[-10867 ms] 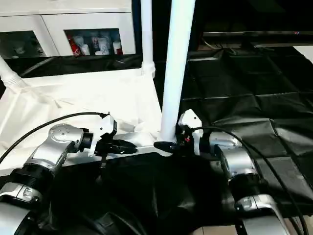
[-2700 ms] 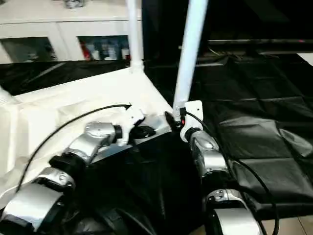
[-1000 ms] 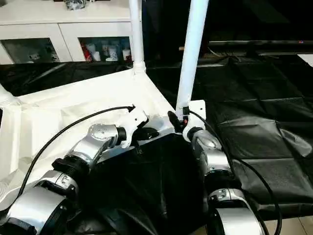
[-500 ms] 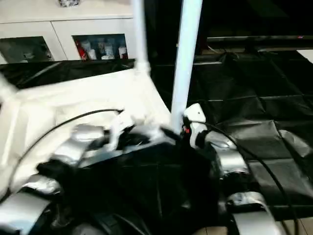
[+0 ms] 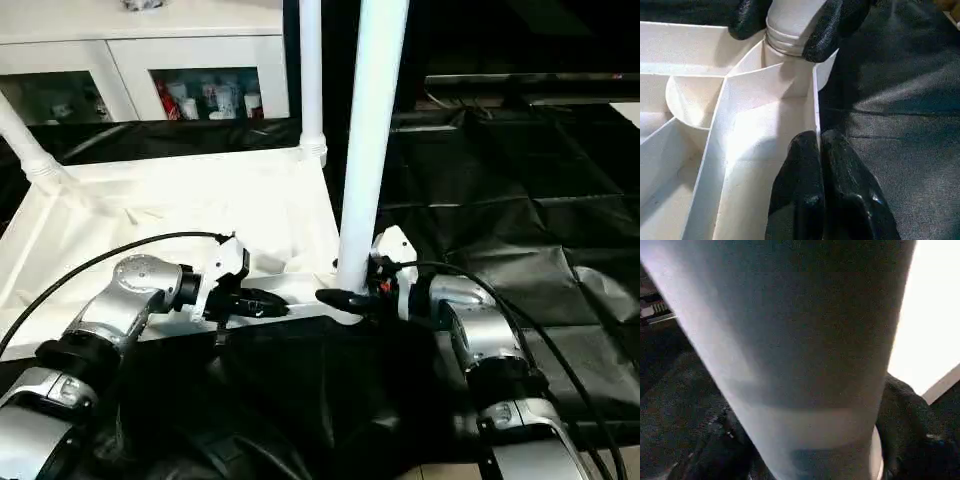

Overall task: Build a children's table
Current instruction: Rotate leg to tighten

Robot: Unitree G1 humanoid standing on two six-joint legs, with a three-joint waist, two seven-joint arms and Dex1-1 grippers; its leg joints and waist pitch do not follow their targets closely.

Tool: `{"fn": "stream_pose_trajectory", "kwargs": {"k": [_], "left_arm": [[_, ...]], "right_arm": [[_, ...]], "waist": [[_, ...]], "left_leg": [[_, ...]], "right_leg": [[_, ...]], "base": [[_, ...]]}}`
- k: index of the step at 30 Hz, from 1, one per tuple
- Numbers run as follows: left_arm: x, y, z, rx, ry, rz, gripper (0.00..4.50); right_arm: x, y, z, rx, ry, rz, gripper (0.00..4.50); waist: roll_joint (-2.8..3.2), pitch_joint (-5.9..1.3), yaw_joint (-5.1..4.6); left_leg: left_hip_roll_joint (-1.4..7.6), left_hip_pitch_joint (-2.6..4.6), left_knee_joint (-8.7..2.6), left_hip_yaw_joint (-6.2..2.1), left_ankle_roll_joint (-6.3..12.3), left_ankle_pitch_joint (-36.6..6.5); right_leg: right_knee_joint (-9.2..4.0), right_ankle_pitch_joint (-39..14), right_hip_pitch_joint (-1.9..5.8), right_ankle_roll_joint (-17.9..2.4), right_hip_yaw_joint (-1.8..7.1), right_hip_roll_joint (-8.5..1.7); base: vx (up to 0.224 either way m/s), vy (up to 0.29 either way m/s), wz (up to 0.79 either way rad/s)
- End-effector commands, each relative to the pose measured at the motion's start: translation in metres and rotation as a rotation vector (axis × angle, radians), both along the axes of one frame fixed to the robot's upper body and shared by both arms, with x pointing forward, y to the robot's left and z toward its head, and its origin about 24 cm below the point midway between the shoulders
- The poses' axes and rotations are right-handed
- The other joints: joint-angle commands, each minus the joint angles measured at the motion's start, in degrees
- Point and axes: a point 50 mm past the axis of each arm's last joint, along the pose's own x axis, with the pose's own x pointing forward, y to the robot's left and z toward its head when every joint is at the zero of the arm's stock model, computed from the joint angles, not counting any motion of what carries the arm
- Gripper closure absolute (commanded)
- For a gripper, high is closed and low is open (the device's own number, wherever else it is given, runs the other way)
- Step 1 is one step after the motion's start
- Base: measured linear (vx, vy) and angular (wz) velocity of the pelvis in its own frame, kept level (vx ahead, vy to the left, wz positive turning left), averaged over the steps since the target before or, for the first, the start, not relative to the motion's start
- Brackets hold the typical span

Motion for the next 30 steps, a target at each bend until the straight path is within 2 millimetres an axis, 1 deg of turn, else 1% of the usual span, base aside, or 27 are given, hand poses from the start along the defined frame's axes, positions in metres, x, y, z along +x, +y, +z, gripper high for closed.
{"fn": "stream_pose_trajectory", "kwargs": {"k": [1, 2, 3, 4, 5, 6, 7, 8, 9, 10, 11, 12, 14, 15, 16, 17, 19, 20, 21, 22, 23, 24, 25, 26, 28, 29, 30], "left_arm": [[-0.001, -0.007, -0.003, -0.004, -0.002, 0.009, 4.50], [0.001, -0.008, -0.003, -0.002, -0.008, 0.026, 4.50], [0.008, -0.014, -0.004, -0.001, -0.030, 0.109, 4.50], [0.010, -0.016, -0.004, -0.004, -0.034, 0.130, 4.50], [0.013, -0.020, -0.004, -0.005, -0.043, 0.170, 4.50], [0.016, -0.024, -0.003, -0.006, -0.050, 0.202, 4.50], [0.018, -0.028, -0.003, -0.007, -0.056, 0.225, 4.50], [0.020, -0.033, -0.003, -0.008, -0.063, 0.262, 4.50], [0.024, -0.039, -0.003, -0.011, -0.067, 0.303, 4.50], [0.026, -0.044, -0.002, -0.012, -0.069, 0.331, 4.50], [0.027, -0.049, -0.002, -0.017, -0.072, 0.356, 4.50], [0.029, -0.053, -0.001, -0.025, -0.074, 0.379, 4.50], [0.031, -0.065, 0.002, -0.043, -0.078, 0.407, 4.50], [0.031, -0.068, 0.002, -0.045, -0.080, 0.408, 4.50], [0.030, -0.074, 0.002, -0.046, -0.083, 0.393, 4.50], [0.029, -0.076, 0.003, -0.046, -0.085, 0.382, 4.50], [0.028, -0.078, 0.002, -0.041, -0.089, 0.362, 4.50], [0.028, -0.077, 0.002, -0.038, -0.092, 0.356, 4.50], [0.028, -0.075, 0.001, -0.035, -0.093, 0.351, 4.50], [0.028, -0.073, 0.001, -0.032, -0.095, 0.342, 4.50], [0.028, -0.073, 0.001, -0.031, -0.095, 0.339, 4.50], [0.028, -0.071, 0.001, -0.027, -0.097, 0.332, 4.50], [0.027, -0.068, 0.001, -0.029, -0.097, 0.310, 4.50], [0.026, -0.067, 0.001, -0.030, -0.096, 0.303, 4.50], [0.026, -0.064, 0.001, -0.030, -0.095, 0.289, 4.50], [0.022, -0.058, 0.001, -0.037, -0.078, 0.217, 4.50], [0.021, -0.057, 0.001, -0.037, -0.078, 0.214, 4.50]], "right_arm": [[-0.001, 0.000, -0.006, -0.002, 0.013, -0.054, 1.76], [-0.001, 0.001, -0.007, -0.004, 0.012, -0.071, 1.76], [0.002, 0.002, -0.016, -0.035, 0.014, -0.178, 1.81], [0.002, 0.002, -0.019, -0.046, 0.014, -0.211, 1.81], [0.005, 0.002, -0.024, -0.051, 0.022, -0.286, 1.83], [0.006, 0.003, -0.028, -0.052, 0.030, -0.350, 1.84], [0.007, 0.004, -0.030, -0.052, 0.037, -0.396, 1.85], [0.009, 0.005, -0.033, -0.054, 0.040, -0.454, 1.85], [0.012, 0.007, -0.036, -0.048, 0.053, -0.526, 1.85], [0.014, 0.009, -0.037, -0.044, 0.065, -0.575, 1.86], [0.016, 0.011, -0.039, -0.046, 0.074, -0.627, 1.86], [0.017, 0.013, -0.040, -0.047, 0.084, -0.664, 1.86], [0.020, 0.021, -0.044, -0.051, 0.109, -0.731, 1.86], [0.020, 0.024, -0.044, -0.050, 0.115, -0.741, 1.86], [0.021, 0.031, -0.045, -0.045, 0.119, -0.749, 1.86], [0.021, 0.035, -0.045, -0.041, 0.119, -0.747, 1.86], [0.020, 0.046, -0.043, -0.045, 0.094, -0.693, 1.86], [0.020, 0.048, -0.042, -0.052, 0.078, -0.668, 1.86], [0.020, 0.050, -0.041, -0.057, 0.064, -0.648, 1.86], [0.019, 0.050, -0.040, -0.043, 0.052, -0.616, 1.86], [0.019, 0.050, -0.039, -0.037, 0.049, -0.605, 1.86], [0.018, 0.049, -0.037, -0.024, 0.044, -0.580, 1.51], [0.018, 0.047, -0.034, -0.004, 0.039, -0.535, 1.16], [0.018, 0.045, -0.033, 0.001, 0.036, -0.521, 1.16], [0.018, 0.042, -0.030, -0.002, 0.019, -0.496, 0.97], [0.017, 0.033, -0.023, -0.018, -0.022, -0.414, 0.97], [0.017, 0.033, -0.023, -0.018, -0.023, -0.409, 0.97]], "waist": [[-0.85, -3.65, 0.12], [-0.80, -3.59, 0.08], [-0.83, -3.52, 0.00], [-0.83, -3.29, -0.11], [-0.91, -3.27, -0.20], [-0.95, -3.22, -0.25], [-0.92, -3.14, -0.30], [-0.92, -3.06, -0.37], [-0.96, -3.03, -0.38], [-0.57, -2.99, -0.48], [-0.70, -3.03, -0.50], [-0.50, -3.00, -0.50], [-0.51, -3.06, -0.52], [-0.13, -3.13, -0.52], [-0.41, -3.14, -0.53], [-0.23, -3.18, -0.59], [-0.26, -3.23, -0.61], [-0.30, -3.24, -0.66], [-0.29, -3.21, -0.65], [-0.31, -3.22, -0.67], [-0.48, -3.21, -0.66], [-0.43, -3.26, -0.61], [-0.59, -3.25, -0.58], [-0.57, -3.31, -0.34], [-0.64, -3.30, -0.36], [-0.78, -3.41, -0.26], [-0.71, -3.44, -0.08]], "left_leg": [[4.10, 1.32, -3.84, -1.72, 5.08, -10.7], [4.12, 1.37, -3.96, -1.74, 4.61, -11.6], [4.05, 1.36, -4.01, -1.74, 4.02, -12.3], [4.00, 1.43, -4.19, -1.76, 3.49, -13.2], [3.90, 1.74, -4.32, -1.87, 2.29, -15.2], [3.85, 1.93, -4.39, -1.94, 1.47, -16.2], [3.82, 1.99, -4.43, -1.97, 1.14, -16.6], [3.77, 2.02, -4.54, -2.11, 0.64, -17.8], [3.74, 2.09, -4.55, -2.14, 0.44, -18.0], [3.83, 2.62, -4.63, -2.13, -0.46, -19.1], [3.72, 2.69, -4.59, -2.13, -0.58, -19.6], [3.70, 2.38, -4.76, -2.34, -0.69, -20.5], [3.70, 2.44, -4.85, -2.40, -0.81, -20.9], [3.59, 2.45, -4.81, -2.41, -0.92, -21.1], [3.60, 2.31, -4.90, -2.47, -0.90, -21.2], [3.60, 2.12, -4.98, -2.49, -0.79, -20.9], [3.56, 2.19, -4.95, -2.44, -0.52, -21.3], [3.57, 2.07, -4.97, -2.45, -0.33, -21.1], [3.56, 2.08, -4.97, -2.41, -0.14, -21.3], [3.56, 2.10, -4.95, -2.41, -0.09, -21.3], [3.57, 2.06, -4.96, -2.42, 0.09, -21.2], [3.63, 2.00, -4.94, -2.36, 0.52, -20.3], [3.59, 1.96, -4.90, -2.31, 0.78, -20.1], [3.60, 1.99, -4.76, -2.18, 1.42, -19.2], [3.61, 1.50, -4.76, -2.19, 2.07, -17.4], [3.58, 1.42, -4.64, -2.12, 2.60, -16.2], [3.66, 1.34, -4.49, -2.00, 3.23, -15.1]], "right_leg": [[-3.49, -8.4, 2.57, -15.7, 2.63, -4.35], [-3.64, -9.7, 2.51, -15.5, 2.64, -4.31], [-3.75, -11.0, 2.44, -15.2, 2.67, -4.28], [-4.07, -12.6, 2.26, -14.8, 2.71, -4.28], [-4.42, -16.1, 2.29, -13.9, 2.70, -4.42], [-4.71, -18.5, 2.19, -13.2, 2.84, -4.57], [-4.91, -19.8, 2.08, -12.8, 2.87, -4.63], [-5.18, -22.3, 2.13, -12.0, 2.83, -4.66], [-5.33, -23.1, 2.02, -11.5, 2.86, -4.68], [-5.58, -23.8, 1.54, -11.3, 2.95, -4.55], [-5.61, -23.9, 1.58, -11.2, 2.88, -4.46], [-5.67, -24.6, 1.76, -10.7, 2.82, -4.59], [-5.85, -24.8, 1.66, -10.0, 2.82, -4.57], [-5.79, -24.6, 1.67, -9.9, 2.79, -4.53], [-5.85, -24.1, 1.83, -9.7, 2.74, -4.55], [-5.79, -23.3, 1.88, -9.7, 2.80, -4.59], [-5.81, -22.8, 1.89, -9.8, 2.77, -4.56], [-5.67, -22.1, 2.01, -9.9, 2.80, -4.55], [-5.76, -22.4, 1.98, -9.9, 2.78, -4.58], [-5.77, -22.5, 2.01, -9.9, 2.80, -4.65], [-5.76, -22.5, 2.05, -9.8, 2.80, -4.68], [-5.68, -21.6, 2.10, -10.0, 2.83, -4.64], [-5.64, -21.3, 2.16, -10.1, 2.82, -4.58], [-5.58, -20.4, 2.26, -10.4, 2.84, -4.60], [-5.25, -18.5, 2.60, -10.9, 2.78, -4.58], [-5.10, -17.7, 2.68, -11.1, 2.69, -4.56], [-4.94, -16.7, 2.71, -11.5, 2.65, -4.54]], "base": [[0.000, 0.000, 0.00], [0.000, 0.000, 0.00], [0.000, 0.000, 0.00], [0.000, 0.000, 0.00], [0.000, 0.000, 0.00], [0.000, 0.000, 0.00], [0.000, 0.000, 0.00], [0.000, 0.000, 0.00], [0.000, 0.000, 0.00], [0.000, 0.000, 0.00], [0.000, 0.000, 0.00], [0.000, 0.000, 0.00], [0.000, 0.000, 0.00], [0.000, 0.000, 0.00], [0.000, 0.000, 0.00], [0.000, 0.000, 0.00], [0.000, 0.000, 0.00], [0.000, 0.000, 0.00], [0.000, 0.000, 0.00], [0.000, 0.000, 0.00], [0.000, 0.000, 0.00], [0.000, 0.000, 0.00], [0.000, 0.000, 0.00], [0.000, 0.000, 0.00], [0.000, 0.000, 0.00], [0.000, 0.000, 0.00], [0.000, 0.000, 0.00]]}}
